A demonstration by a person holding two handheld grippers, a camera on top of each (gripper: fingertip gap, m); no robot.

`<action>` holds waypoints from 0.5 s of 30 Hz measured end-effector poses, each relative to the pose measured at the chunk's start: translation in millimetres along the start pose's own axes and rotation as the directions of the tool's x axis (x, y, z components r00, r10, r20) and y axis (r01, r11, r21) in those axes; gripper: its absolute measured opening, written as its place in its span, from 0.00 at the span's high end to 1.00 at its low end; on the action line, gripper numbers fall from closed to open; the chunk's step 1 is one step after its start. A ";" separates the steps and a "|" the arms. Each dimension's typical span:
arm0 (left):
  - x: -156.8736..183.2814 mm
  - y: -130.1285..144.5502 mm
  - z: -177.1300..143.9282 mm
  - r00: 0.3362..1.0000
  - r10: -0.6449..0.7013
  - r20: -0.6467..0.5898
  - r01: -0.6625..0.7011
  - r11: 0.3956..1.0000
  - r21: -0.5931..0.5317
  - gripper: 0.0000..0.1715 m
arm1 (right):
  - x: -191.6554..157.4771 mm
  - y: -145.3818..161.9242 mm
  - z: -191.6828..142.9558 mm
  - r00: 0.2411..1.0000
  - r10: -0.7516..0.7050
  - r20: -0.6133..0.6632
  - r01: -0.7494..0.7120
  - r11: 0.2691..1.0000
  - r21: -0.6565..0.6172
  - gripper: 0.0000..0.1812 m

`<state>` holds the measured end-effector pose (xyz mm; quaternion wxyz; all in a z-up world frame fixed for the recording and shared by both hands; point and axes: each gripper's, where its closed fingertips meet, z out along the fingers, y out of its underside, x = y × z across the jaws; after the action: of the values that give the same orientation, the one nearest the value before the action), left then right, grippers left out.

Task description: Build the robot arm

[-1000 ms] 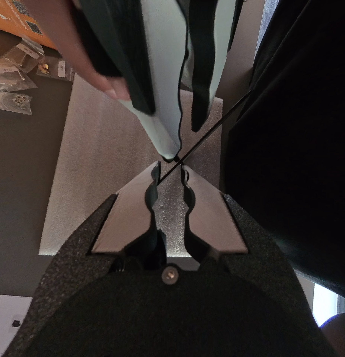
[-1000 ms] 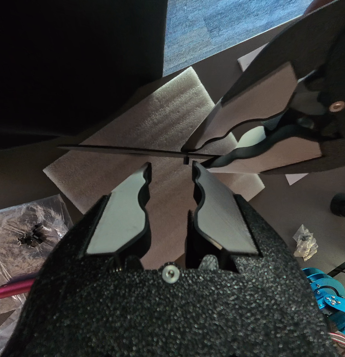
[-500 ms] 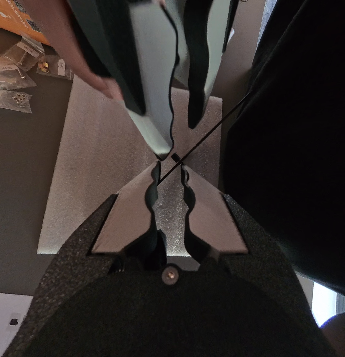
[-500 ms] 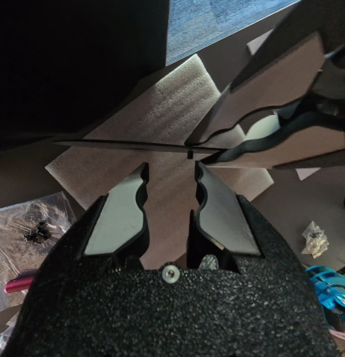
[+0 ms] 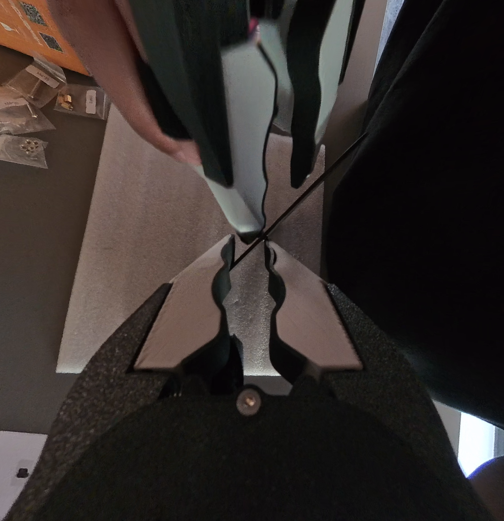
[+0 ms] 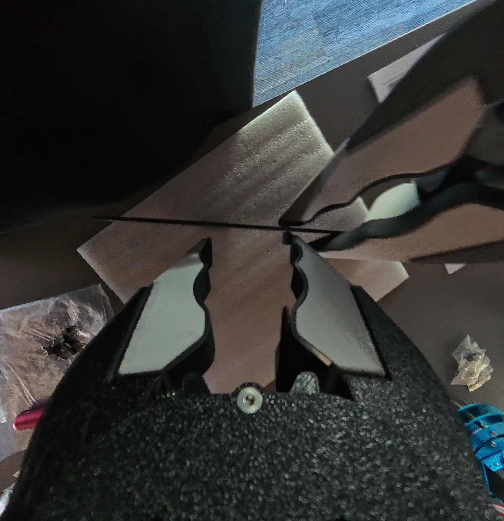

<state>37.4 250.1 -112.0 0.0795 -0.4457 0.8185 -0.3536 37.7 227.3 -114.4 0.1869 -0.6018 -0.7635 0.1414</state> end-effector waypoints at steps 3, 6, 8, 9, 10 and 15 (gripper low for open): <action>-0.8 -0.4 0.3 1.000 0.002 0.002 -0.002 1.000 -0.002 0.88 | 0.3 4.4 7.3 1.000 -0.008 -0.002 0.008 1.000 -0.013 0.68; -1.1 -0.7 0.2 1.000 0.002 -0.001 -0.002 1.000 0.002 0.89 | 6.2 1.4 -8.5 1.000 -0.005 -0.027 0.005 1.000 0.000 0.73; -0.9 -0.6 0.2 1.000 0.003 0.000 -0.003 1.000 0.002 0.89 | 5.4 -1.3 -11.7 1.000 0.000 -0.019 0.000 1.000 0.004 0.73; -0.8 -0.6 0.2 1.000 0.003 0.000 -0.003 1.000 0.004 0.89 | 2.6 -1.1 -7.9 1.000 -0.001 -0.002 0.001 1.000 -0.002 0.73; -0.6 -0.5 0.1 1.000 0.003 0.000 -0.003 1.000 0.004 0.89 | 0.6 -0.2 -1.5 1.000 -0.001 0.008 0.001 1.000 -0.007 0.71; -0.5 -0.1 -0.3 1.000 0.003 -0.002 -0.003 1.000 0.006 0.88 | 6.5 3.7 -5.1 1.000 -0.005 -0.018 0.004 1.000 -0.020 0.72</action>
<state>37.6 250.7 -111.8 0.0807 -0.4438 0.8184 -0.3561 41.9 234.4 -110.8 0.1881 -0.6031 -0.7645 0.1282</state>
